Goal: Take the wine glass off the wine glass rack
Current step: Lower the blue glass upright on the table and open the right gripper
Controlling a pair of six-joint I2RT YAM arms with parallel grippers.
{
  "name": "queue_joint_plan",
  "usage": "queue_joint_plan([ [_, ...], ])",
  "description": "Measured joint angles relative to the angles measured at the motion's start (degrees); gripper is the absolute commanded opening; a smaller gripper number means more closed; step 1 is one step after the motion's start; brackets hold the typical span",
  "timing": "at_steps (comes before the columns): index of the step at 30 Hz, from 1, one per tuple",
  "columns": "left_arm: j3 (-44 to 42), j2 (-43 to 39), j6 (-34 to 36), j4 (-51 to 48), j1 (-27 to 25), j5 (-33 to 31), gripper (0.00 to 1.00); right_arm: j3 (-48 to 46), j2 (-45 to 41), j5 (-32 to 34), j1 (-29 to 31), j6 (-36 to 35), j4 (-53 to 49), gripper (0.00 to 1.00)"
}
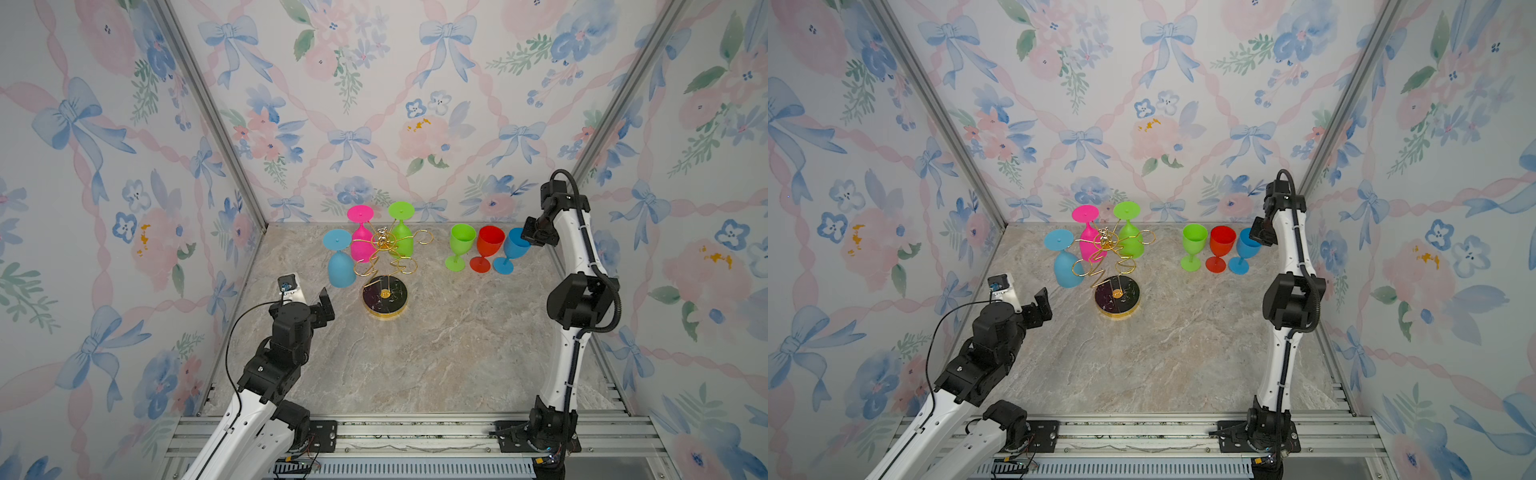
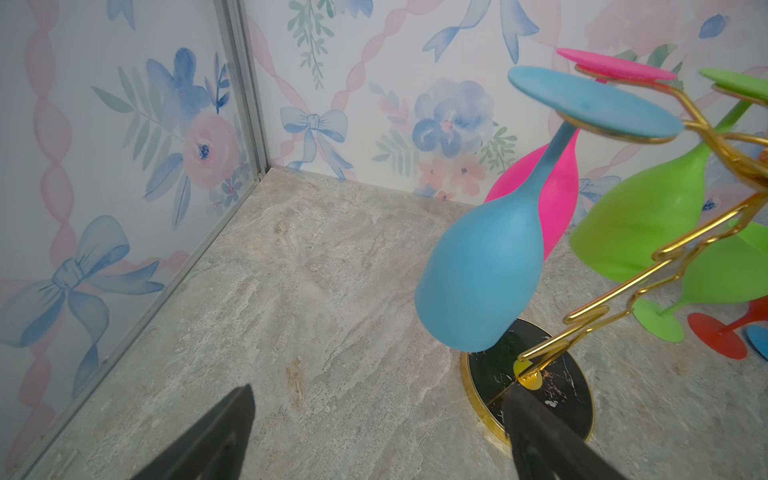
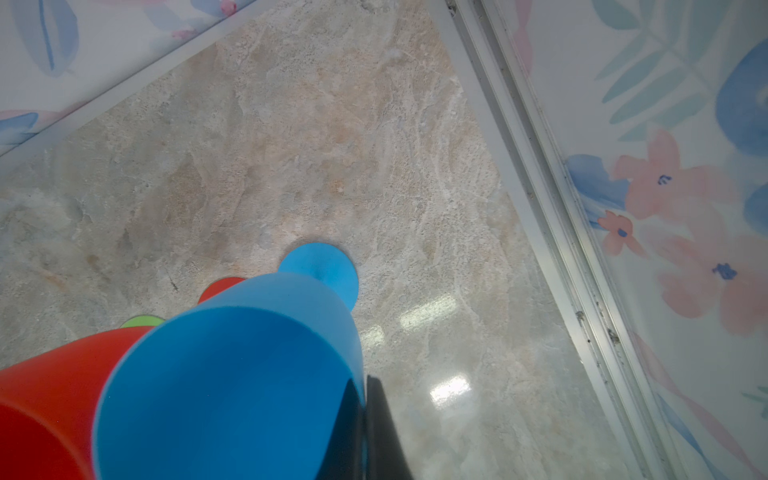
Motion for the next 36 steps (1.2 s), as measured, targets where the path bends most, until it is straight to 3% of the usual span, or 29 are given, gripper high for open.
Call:
queue_joint_plan([
  [15, -0.24, -0.92, -0.13, -0.02, 0.22, 0.22, 0.96, -0.02, -0.02, -0.04, 0.02, 0.90, 2.01, 0.18],
  [24, -0.28, -2.14, -0.13, 0.02, 0.26, 0.20, 0.96, -0.74, -2.21, 0.63, 0.13, 1.53, 4.48, 0.34],
  [34, -0.28, -1.81, -0.15, 0.02, 0.98, 0.39, 0.96, -10.34, -17.62, 1.84, 1.73, -0.42, 8.96, 0.47],
  [36, -0.28, -1.46, -0.17, 0.00, 1.11, 0.44, 0.95, -16.33, -23.52, 1.86, 2.56, -1.46, 11.96, 0.57],
])
